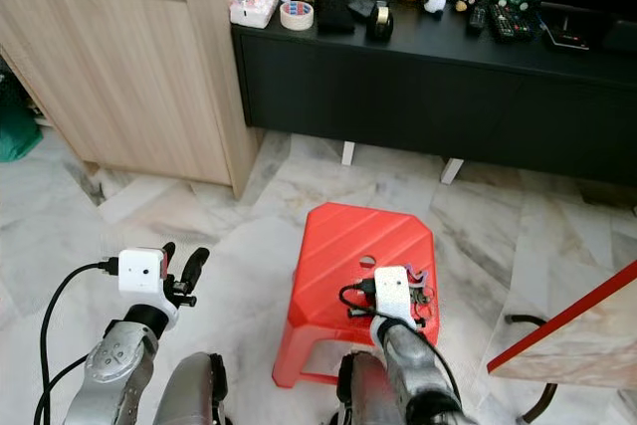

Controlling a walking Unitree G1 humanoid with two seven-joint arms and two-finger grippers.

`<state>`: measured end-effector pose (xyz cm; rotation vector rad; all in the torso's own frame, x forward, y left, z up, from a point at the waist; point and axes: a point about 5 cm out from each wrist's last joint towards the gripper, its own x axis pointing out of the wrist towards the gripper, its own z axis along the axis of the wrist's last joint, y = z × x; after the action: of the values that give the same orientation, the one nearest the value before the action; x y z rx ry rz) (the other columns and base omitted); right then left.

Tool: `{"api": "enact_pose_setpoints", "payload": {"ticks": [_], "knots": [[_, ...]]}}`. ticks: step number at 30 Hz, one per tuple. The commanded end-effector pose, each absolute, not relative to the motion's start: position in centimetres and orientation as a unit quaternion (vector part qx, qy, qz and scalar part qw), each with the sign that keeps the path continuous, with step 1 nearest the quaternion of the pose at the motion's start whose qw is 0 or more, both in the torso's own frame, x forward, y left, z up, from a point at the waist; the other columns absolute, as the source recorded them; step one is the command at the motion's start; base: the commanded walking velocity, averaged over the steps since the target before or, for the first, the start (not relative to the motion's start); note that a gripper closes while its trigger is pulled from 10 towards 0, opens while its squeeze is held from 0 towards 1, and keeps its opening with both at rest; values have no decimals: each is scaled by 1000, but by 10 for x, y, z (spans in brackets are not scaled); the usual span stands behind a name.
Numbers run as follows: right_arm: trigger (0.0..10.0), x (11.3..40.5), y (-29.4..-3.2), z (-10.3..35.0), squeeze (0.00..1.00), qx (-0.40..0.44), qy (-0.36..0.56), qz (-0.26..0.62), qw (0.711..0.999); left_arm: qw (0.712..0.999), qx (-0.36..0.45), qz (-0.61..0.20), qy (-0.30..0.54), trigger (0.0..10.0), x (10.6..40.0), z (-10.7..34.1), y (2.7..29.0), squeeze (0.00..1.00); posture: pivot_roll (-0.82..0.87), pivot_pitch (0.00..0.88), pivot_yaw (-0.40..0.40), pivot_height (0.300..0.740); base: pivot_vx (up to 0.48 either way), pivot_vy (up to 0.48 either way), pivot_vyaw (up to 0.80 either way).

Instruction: Hang keys on a hook

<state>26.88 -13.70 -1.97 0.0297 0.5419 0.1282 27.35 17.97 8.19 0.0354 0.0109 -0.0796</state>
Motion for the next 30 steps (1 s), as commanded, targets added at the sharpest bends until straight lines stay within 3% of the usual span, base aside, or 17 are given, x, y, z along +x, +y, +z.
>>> {"api": "enact_pose_setpoints", "payload": {"ticks": [1,13,21,30], "knots": [[10000,271,-140,-12,0,24,244,56,968,999,20,-42,3,10000,275,81,180,0,67,0,-72,595,0,0,0],[10000,283,-154,13,0,37,201,51,978,998,30,-48,-13,10000,288,83,180,0,66,0,-76,600,0,0,0],[10000,299,-156,30,0,40,179,47,982,998,36,-54,-24,10000,294,87,180,0,70,0,-67,650,0,0,0],[10000,307,-134,52,0,97,147,59,983,996,35,-78,-20,10000,295,87,179,0,72,0,-62,715,0,0,0]]}}
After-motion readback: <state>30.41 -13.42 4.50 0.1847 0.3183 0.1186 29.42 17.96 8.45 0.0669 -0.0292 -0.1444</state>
